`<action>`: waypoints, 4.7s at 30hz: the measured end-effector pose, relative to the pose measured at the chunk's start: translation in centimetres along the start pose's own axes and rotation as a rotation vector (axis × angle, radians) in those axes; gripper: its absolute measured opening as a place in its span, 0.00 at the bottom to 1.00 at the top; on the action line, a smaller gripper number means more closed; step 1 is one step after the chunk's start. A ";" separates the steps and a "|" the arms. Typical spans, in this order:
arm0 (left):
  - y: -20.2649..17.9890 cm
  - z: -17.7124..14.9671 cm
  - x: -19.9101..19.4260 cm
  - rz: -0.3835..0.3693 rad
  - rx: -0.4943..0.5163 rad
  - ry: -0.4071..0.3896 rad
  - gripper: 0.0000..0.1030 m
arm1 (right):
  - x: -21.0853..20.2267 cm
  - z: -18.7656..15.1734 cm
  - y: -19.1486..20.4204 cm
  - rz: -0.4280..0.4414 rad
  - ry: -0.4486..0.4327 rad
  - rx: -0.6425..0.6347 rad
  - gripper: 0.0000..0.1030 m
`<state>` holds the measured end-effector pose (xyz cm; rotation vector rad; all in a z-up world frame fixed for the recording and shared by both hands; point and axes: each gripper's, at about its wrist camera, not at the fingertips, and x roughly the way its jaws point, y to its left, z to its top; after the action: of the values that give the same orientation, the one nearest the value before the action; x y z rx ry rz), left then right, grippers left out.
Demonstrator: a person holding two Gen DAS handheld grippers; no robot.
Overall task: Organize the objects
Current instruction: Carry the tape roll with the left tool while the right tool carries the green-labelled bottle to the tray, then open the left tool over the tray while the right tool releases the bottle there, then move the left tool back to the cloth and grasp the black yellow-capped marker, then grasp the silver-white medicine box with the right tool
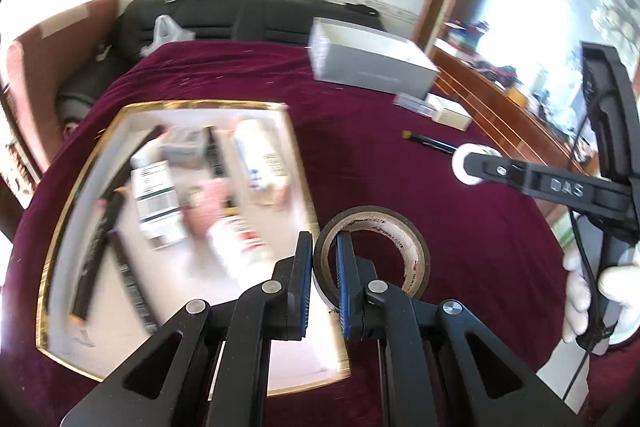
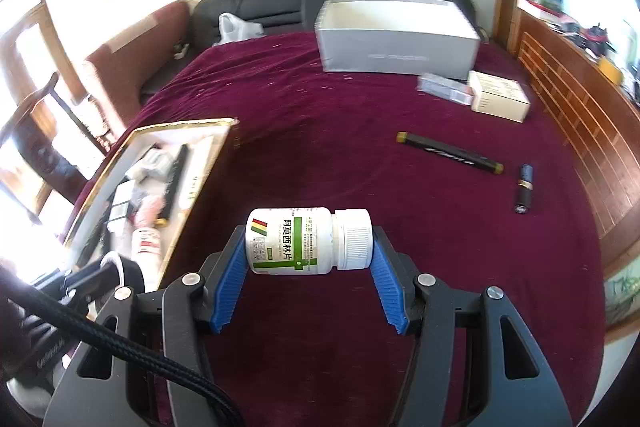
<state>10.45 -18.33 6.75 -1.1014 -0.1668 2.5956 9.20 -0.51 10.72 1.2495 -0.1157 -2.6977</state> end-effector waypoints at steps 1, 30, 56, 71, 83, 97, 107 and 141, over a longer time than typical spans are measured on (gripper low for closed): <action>0.9 -0.1 -0.1 0.010 -0.014 -0.001 0.09 | 0.2 0.0 0.7 0.009 0.005 -0.008 0.56; 10.9 -3.2 2.5 -0.003 -0.178 0.150 0.09 | 8.1 -1.6 14.7 0.177 0.197 -0.225 0.56; 15.9 -3.0 -2.7 -0.021 -0.337 0.010 0.39 | 7.3 -7.9 18.3 0.210 0.253 -0.371 0.56; 9.8 -1.1 -3.0 -0.062 -0.242 0.037 0.49 | 3.1 -5.0 10.0 0.253 0.104 -0.121 0.68; -1.8 0.9 2.6 -0.254 -0.093 0.183 0.49 | 2.8 0.0 -11.5 0.034 0.004 0.273 0.68; -5.6 2.2 6.1 -0.230 -0.055 0.257 0.49 | 14.3 8.8 -22.8 0.141 0.132 0.499 0.69; -6.0 2.5 8.6 -0.214 -0.061 0.290 0.49 | 14.2 5.1 -16.5 0.527 0.334 0.391 0.71; -13.7 5.6 20.3 0.053 0.118 0.158 0.37 | 11.5 13.5 -21.0 -0.040 0.034 0.240 0.73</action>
<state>-3.59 1.40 -0.05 -1.2764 0.0521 2.5130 -10.84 18.07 7.89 1.3735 -0.4254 -2.7593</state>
